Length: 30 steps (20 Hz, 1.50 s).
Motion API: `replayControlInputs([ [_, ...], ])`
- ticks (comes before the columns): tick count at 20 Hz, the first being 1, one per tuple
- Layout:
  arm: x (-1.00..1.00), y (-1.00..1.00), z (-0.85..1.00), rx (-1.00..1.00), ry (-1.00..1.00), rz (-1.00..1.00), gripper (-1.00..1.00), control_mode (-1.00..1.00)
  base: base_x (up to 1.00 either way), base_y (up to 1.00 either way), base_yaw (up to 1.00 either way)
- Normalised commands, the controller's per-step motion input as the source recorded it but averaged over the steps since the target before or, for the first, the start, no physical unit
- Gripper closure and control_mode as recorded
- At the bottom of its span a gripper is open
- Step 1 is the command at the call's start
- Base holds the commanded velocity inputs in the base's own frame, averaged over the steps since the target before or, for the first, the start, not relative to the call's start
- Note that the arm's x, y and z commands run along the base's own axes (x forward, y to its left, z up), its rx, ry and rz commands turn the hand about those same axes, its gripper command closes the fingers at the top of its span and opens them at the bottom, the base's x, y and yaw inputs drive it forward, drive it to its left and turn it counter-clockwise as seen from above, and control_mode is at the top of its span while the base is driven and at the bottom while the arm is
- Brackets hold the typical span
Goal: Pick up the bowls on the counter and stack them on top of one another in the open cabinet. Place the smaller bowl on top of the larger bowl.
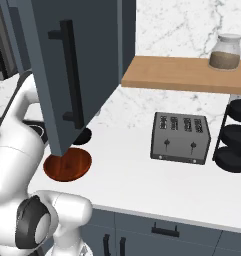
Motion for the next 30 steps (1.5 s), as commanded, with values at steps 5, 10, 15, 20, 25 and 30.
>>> replayControlInputs([
  [5, -0.04, 0.10, -0.16, -0.07, 0.01, 0.00, -1.00, -1.00, 0.00, 0.00, 0.00],
  [10, 0.35, 0.96, -0.73, -0.38, 0.16, -0.04, -1.00, -1.00, 0.00, 0.00, 0.00],
  [15, 0.45, 1.00, -0.69, -0.31, 0.18, -0.01, -1.00, -1.00, 0.00, 0.00, 0.00],
  [20, 0.30, 0.75, -0.36, -0.09, 0.08, 0.00, -1.00, -1.00, 0.00, 0.00, 0.00],
  [25, 0.00, 0.01, -0.03, -0.03, 0.00, 0.00, -1.00, -1.00, 0.00, 0.00, 0.00],
  [30, 0.15, 0.00, -0.23, 0.03, 0.00, 0.00, -1.00, -1.00, 0.00, 0.00, 0.00],
])
